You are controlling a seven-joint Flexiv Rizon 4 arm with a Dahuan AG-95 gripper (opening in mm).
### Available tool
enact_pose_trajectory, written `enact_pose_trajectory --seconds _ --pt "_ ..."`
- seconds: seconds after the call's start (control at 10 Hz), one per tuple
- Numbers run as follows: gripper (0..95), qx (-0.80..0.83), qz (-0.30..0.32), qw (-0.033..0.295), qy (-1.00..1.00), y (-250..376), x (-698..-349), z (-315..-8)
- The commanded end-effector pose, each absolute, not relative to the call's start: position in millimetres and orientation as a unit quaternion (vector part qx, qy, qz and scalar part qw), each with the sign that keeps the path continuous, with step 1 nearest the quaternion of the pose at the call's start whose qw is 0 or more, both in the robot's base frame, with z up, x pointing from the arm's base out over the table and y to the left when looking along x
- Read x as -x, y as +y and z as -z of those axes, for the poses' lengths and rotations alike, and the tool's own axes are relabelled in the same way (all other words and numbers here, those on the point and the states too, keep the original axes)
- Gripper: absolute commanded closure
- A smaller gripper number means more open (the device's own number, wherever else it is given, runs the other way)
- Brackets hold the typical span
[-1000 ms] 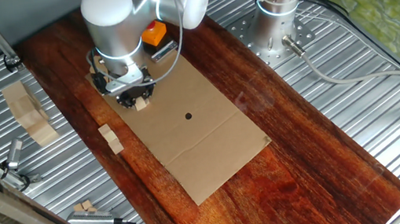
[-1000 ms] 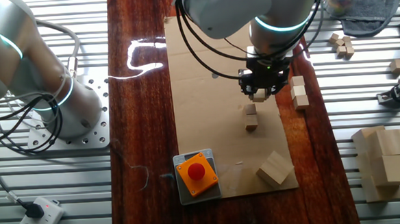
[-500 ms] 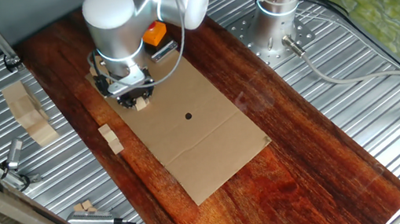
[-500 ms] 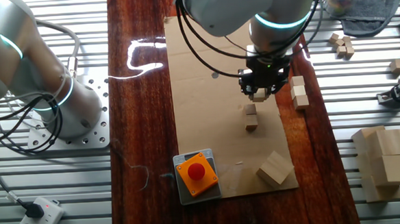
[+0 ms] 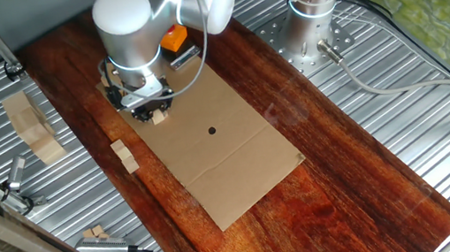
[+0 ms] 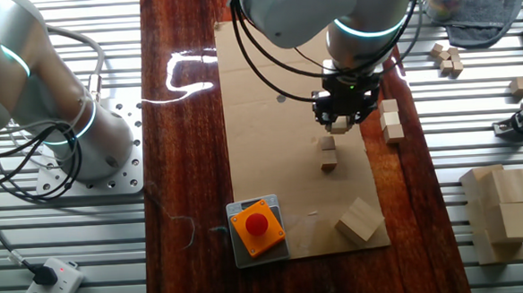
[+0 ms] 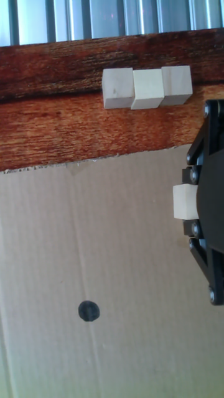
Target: Stack the blocks into a pyramid shape
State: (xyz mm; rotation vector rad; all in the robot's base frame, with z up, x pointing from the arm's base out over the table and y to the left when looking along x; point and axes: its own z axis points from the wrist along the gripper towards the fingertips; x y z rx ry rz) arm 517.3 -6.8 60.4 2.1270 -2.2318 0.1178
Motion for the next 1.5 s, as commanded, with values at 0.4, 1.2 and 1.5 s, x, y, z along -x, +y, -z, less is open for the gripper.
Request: enact_pose_trajectory --seconds 0.4,1.2,1.5 --pt "95.0 -0.692 -0.026 0.024 -0.721 -6.8 -515.3 -61.0" --pt "95.0 -0.69 -0.032 0.02 -0.723 2.1 -494.3 -50.9" --pt "95.0 -0.692 -0.037 0.018 -0.721 3.2 -493.5 -47.0"
